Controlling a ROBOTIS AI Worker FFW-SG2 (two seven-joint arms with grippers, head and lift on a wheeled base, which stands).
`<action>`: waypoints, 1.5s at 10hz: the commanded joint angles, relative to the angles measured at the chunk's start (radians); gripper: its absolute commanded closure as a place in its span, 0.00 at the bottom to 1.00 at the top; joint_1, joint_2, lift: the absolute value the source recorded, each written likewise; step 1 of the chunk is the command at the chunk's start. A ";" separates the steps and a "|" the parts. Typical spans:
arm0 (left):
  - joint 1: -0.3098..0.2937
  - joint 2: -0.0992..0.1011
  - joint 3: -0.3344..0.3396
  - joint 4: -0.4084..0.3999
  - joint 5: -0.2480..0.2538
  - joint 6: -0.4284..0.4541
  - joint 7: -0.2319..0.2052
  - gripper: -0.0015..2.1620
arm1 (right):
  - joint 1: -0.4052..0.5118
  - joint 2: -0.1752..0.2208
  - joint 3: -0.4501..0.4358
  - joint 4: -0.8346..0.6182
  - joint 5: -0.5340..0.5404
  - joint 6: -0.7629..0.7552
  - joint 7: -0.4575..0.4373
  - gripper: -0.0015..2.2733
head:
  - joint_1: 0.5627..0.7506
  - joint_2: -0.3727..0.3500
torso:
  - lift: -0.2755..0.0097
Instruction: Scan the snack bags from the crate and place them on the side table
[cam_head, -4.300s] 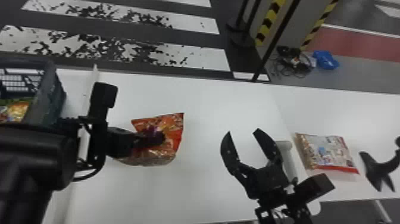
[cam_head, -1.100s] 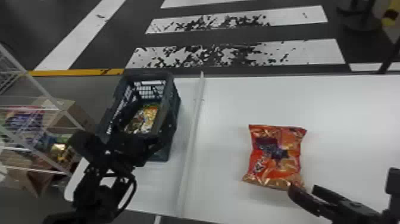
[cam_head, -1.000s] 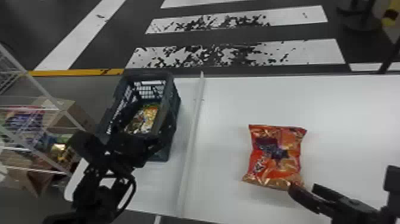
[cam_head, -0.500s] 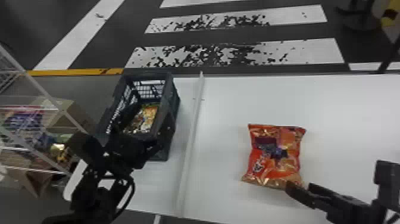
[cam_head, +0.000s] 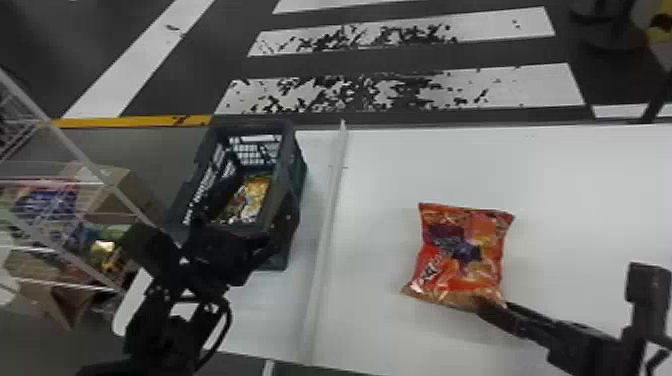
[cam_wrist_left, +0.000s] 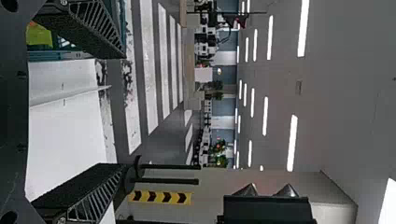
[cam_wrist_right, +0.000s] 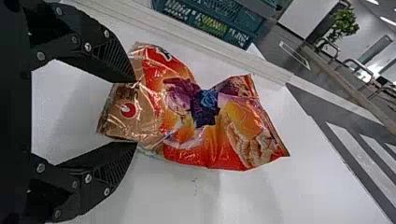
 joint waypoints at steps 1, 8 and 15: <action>0.004 -0.007 0.002 -0.003 0.000 0.000 -0.001 0.02 | -0.011 -0.002 -0.014 0.017 -0.011 0.002 0.023 0.99 | 0.70 0.84 | 0.64; 0.013 -0.007 0.011 -0.011 0.020 0.000 -0.007 0.02 | 0.020 -0.002 -0.141 -0.131 -0.071 -0.017 0.024 0.99 | 0.70 0.78 | 0.64; 0.015 -0.007 0.000 -0.026 0.029 0.015 0.031 0.02 | 0.144 -0.189 0.281 -0.451 0.834 -0.204 -0.361 0.99 | 0.70 0.59 | 0.64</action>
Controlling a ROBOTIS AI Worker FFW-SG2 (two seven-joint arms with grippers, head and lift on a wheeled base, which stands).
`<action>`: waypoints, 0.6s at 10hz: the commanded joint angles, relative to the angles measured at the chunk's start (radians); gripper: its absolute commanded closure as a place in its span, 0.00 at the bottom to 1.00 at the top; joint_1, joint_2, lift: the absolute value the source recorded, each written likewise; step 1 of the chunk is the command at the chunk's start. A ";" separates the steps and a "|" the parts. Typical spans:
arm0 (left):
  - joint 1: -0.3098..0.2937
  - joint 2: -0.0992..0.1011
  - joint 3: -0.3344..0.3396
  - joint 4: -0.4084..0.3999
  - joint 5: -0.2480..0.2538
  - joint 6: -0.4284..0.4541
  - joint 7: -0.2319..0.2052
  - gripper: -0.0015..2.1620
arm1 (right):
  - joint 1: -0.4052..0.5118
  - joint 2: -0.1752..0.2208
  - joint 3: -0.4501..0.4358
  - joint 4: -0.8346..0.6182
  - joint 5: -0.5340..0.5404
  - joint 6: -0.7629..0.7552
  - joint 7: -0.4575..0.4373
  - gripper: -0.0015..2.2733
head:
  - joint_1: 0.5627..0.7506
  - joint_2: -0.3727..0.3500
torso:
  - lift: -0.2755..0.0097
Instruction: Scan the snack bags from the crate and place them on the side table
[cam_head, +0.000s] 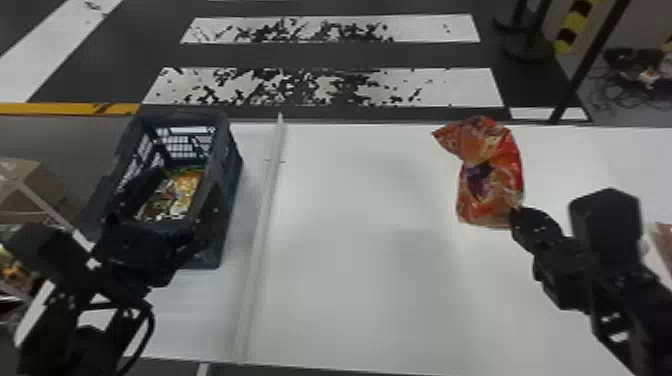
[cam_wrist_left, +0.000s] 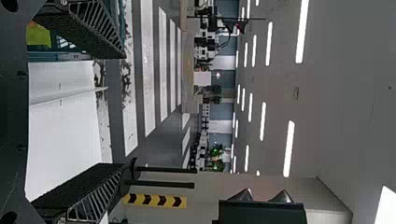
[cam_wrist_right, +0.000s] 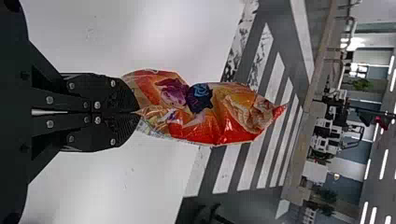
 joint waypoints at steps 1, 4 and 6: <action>0.000 -0.007 0.004 0.004 0.004 0.001 0.000 0.02 | 0.003 -0.091 0.227 0.037 0.374 0.017 -0.088 0.99 | 0.70 0.60 | 0.64; -0.008 -0.007 0.009 0.012 0.014 0.004 -0.002 0.02 | -0.081 -0.145 0.503 0.224 0.766 0.192 -0.223 0.99 | 0.70 0.62 | 0.64; -0.011 -0.007 0.013 0.016 0.017 0.014 -0.002 0.02 | -0.115 -0.154 0.615 0.328 0.933 0.257 -0.243 0.99 | 0.70 0.64 | 0.64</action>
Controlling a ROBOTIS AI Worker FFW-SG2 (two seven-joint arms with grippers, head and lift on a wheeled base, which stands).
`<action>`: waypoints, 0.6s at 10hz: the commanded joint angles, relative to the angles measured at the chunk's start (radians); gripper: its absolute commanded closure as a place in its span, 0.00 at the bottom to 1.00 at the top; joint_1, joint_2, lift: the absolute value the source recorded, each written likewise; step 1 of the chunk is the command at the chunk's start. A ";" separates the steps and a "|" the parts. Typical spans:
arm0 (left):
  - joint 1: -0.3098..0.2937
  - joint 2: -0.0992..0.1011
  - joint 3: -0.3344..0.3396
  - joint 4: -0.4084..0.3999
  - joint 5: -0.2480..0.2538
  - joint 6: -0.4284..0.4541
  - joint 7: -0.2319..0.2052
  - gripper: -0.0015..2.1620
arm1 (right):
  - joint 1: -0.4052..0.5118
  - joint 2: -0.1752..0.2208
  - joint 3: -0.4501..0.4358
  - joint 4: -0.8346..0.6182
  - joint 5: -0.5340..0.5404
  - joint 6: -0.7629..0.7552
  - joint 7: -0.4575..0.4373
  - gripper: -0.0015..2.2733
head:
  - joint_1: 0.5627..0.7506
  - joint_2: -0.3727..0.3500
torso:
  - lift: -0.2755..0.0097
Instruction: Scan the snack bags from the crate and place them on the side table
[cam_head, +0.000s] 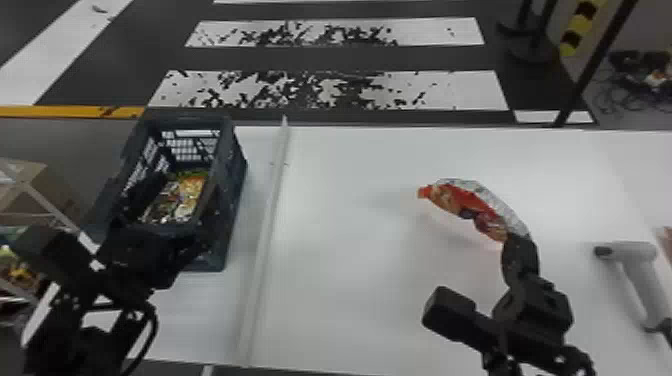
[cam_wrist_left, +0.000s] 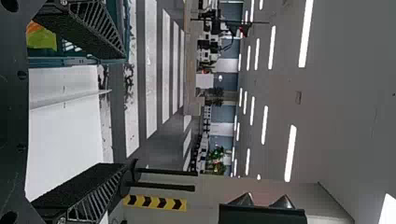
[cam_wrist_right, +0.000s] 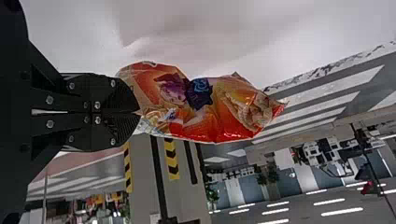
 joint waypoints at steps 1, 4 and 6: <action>-0.002 -0.007 0.002 0.004 0.002 0.002 0.000 0.02 | -0.012 -0.025 0.080 0.040 0.068 0.038 0.014 0.95 | 0.70 0.65 | 0.64; -0.007 -0.007 0.006 0.012 0.008 0.008 -0.003 0.02 | 0.004 -0.052 0.132 -0.018 0.053 0.041 0.183 0.12 | 0.70 0.72 | 0.64; -0.007 -0.007 0.008 0.012 0.008 0.008 -0.002 0.02 | 0.010 -0.065 0.134 -0.066 0.015 0.038 0.282 0.01 | 0.70 0.76 | 0.64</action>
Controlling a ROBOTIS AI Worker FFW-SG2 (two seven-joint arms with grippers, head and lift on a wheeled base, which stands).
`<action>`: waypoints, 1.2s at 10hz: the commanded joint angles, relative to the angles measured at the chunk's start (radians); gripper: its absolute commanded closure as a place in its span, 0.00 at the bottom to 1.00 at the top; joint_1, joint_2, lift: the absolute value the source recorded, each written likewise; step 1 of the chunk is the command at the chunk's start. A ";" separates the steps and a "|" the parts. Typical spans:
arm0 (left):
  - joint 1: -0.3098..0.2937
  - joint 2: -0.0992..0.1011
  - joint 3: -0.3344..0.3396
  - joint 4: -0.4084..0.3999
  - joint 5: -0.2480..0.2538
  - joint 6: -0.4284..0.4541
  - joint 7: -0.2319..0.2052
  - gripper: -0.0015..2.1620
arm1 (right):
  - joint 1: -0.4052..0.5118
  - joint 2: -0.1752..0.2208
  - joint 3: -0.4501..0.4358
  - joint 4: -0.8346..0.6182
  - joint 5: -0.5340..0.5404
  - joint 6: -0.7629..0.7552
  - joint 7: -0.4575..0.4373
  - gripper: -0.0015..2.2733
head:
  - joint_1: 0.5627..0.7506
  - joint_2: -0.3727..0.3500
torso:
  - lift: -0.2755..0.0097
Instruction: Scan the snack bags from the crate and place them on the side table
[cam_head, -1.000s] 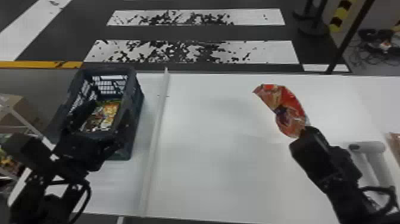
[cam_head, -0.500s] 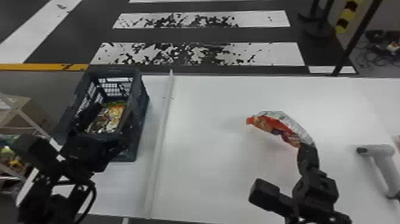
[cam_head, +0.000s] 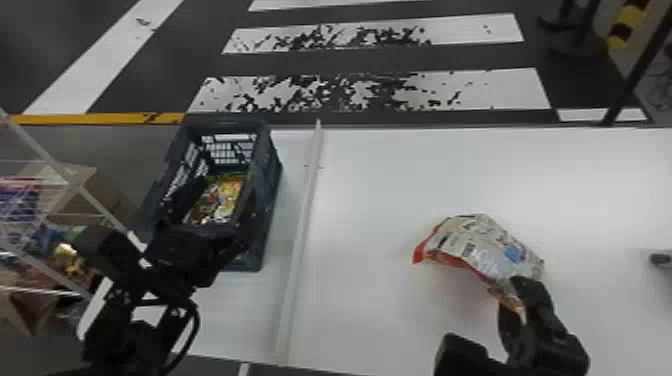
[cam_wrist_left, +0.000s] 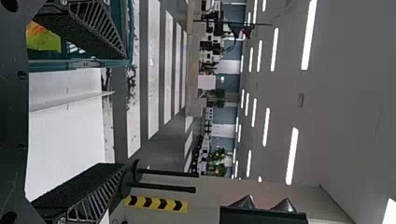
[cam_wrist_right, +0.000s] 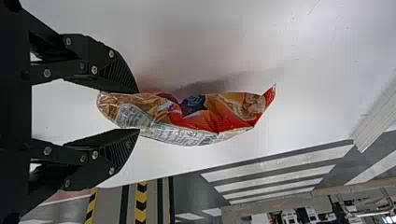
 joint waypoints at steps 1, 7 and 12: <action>-0.001 -0.007 0.000 0.001 0.002 0.000 0.000 0.02 | 0.006 -0.013 -0.020 -0.060 -0.094 -0.012 0.066 0.03 | 0.70 0.78 | 0.64; -0.003 -0.007 0.004 0.009 0.000 0.003 0.000 0.02 | 0.046 0.095 -0.466 -0.198 -0.855 -0.181 0.303 0.08 | 0.70 0.91 | 0.64; -0.008 -0.007 0.000 0.008 -0.003 0.018 0.000 0.02 | 0.047 0.153 -0.646 -0.171 -1.114 -0.325 0.303 0.89 | 0.70 0.87 | 0.64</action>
